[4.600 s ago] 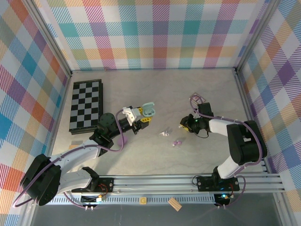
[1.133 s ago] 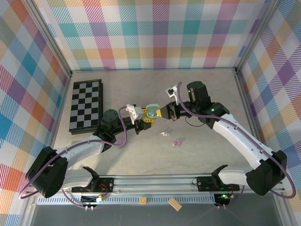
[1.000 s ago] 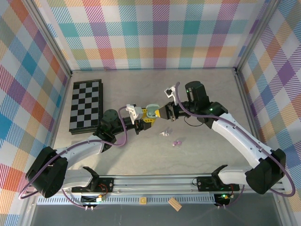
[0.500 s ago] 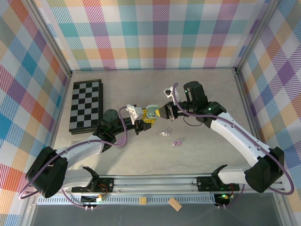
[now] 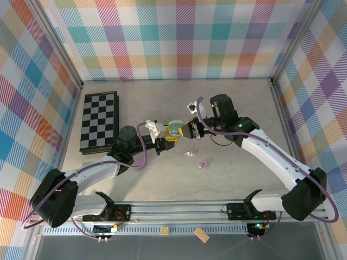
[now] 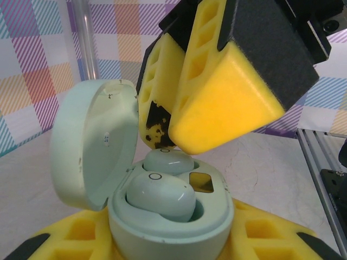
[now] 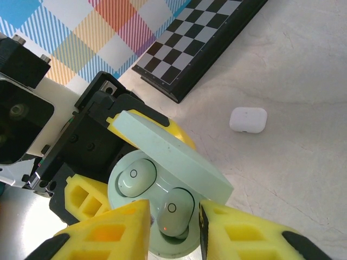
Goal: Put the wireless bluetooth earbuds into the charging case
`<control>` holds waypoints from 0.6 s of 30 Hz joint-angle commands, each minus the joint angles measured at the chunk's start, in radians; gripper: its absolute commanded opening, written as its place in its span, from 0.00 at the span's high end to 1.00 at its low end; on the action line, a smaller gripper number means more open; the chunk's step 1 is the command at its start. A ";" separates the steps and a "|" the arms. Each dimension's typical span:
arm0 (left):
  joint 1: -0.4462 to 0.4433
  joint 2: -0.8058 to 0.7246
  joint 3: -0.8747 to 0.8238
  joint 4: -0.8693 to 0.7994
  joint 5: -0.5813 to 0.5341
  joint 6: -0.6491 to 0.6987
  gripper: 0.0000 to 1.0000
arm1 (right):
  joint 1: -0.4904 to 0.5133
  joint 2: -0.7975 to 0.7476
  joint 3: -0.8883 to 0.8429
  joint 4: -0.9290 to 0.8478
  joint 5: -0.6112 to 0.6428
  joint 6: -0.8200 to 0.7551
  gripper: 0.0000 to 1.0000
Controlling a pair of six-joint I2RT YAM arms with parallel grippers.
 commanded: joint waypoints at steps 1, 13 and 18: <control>0.006 -0.027 0.032 0.030 0.024 -0.001 0.64 | 0.008 -0.050 0.006 -0.009 0.014 -0.030 0.66; 0.005 -0.033 0.020 0.041 0.028 0.004 0.64 | 0.006 -0.072 0.080 0.003 0.147 0.051 0.40; 0.006 -0.039 0.016 0.044 0.031 0.003 0.64 | 0.003 0.078 0.260 -0.178 0.266 0.074 0.37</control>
